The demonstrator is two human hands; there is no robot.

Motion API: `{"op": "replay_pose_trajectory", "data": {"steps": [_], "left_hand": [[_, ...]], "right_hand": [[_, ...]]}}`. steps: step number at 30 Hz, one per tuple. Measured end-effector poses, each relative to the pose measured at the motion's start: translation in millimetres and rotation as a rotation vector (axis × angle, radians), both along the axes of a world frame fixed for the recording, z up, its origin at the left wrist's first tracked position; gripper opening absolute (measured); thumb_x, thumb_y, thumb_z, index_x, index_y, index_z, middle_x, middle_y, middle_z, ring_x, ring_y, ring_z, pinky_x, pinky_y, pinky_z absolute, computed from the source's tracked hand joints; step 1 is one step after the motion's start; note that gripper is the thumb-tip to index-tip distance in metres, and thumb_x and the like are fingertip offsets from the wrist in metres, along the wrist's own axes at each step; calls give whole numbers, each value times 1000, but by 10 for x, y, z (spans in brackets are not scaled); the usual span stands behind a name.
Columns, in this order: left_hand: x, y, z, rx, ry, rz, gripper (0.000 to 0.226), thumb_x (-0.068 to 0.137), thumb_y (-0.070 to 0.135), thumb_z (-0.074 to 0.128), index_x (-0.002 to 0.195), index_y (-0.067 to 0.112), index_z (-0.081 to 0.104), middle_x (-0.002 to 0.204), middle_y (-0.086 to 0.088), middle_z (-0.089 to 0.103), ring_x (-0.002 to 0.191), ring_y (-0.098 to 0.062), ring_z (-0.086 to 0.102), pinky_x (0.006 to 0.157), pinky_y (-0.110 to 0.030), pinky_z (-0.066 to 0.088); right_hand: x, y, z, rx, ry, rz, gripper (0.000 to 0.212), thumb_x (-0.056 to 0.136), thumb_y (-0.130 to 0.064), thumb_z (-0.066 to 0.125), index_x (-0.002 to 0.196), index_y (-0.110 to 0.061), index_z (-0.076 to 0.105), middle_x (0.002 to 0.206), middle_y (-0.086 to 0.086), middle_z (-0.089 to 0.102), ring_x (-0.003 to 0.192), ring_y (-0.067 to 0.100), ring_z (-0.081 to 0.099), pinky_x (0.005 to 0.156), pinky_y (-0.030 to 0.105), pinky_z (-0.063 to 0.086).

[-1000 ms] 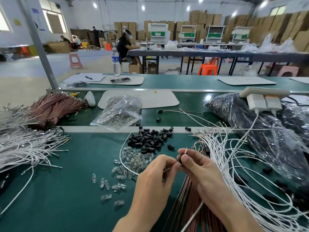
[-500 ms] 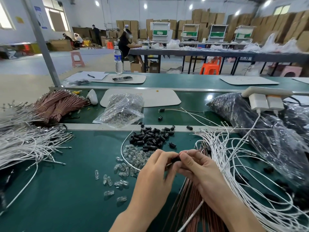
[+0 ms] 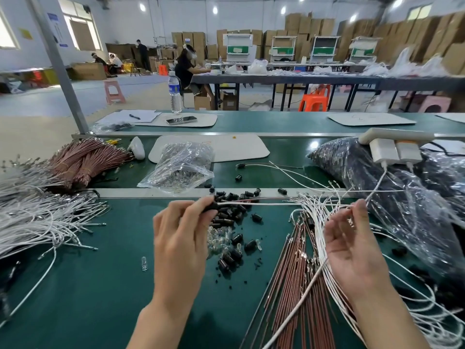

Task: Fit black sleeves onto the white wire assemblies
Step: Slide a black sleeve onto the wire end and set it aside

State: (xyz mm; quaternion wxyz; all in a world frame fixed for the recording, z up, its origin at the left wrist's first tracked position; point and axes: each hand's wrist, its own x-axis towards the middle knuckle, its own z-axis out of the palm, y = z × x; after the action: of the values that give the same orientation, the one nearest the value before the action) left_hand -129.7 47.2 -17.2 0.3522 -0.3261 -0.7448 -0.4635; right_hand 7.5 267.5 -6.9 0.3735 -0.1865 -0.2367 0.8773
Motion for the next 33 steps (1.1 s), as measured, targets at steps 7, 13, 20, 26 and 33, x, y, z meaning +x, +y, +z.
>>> {"op": "replay_pose_trajectory", "data": {"steps": [7, 13, 20, 26, 33], "left_hand": [[-87, -23, -39, -14, -95, 28, 29, 104, 24, 50, 125, 17, 68, 102, 11, 56, 89, -3, 42, 85, -27, 39], [-130, -25, -61, -24, -330, -17, 28, 100, 29, 50, 121, 24, 69, 95, 19, 57, 82, -11, 47, 79, -28, 41], [13, 100, 32, 432, -754, -286, 16, 95, 31, 61, 101, 40, 73, 83, 5, 73, 56, 0, 53, 53, -11, 46], [286, 300, -38, 10, -641, -482, 25, 97, 16, 63, 108, 37, 72, 97, 13, 68, 96, -4, 64, 83, -14, 50], [322, 348, -108, -65, -579, -490, 21, 99, 27, 61, 110, 43, 66, 102, 17, 62, 100, -8, 63, 81, -18, 49]], "right_hand": [[58, 172, -19, -101, 160, -160, 21, 87, -31, 73, 73, -17, 80, 85, -6, 76, 83, 2, 73, 74, 13, 56], [140, 335, -57, -220, 331, -217, 18, 90, -24, 71, 101, -9, 72, 103, 1, 76, 98, 7, 73, 83, 14, 55], [-25, -114, -4, 277, 57, 396, 41, 72, -45, 87, 94, -13, 73, 102, 11, 75, 70, 12, 72, 61, 19, 59], [-234, -534, -54, 792, -319, 368, 27, 82, -41, 68, 104, -30, 79, 109, 4, 76, 89, 26, 76, 61, 28, 59], [-242, -513, -46, 660, -355, 286, 27, 80, -38, 70, 95, -19, 82, 96, 10, 78, 79, 19, 75, 57, 22, 56]]}}
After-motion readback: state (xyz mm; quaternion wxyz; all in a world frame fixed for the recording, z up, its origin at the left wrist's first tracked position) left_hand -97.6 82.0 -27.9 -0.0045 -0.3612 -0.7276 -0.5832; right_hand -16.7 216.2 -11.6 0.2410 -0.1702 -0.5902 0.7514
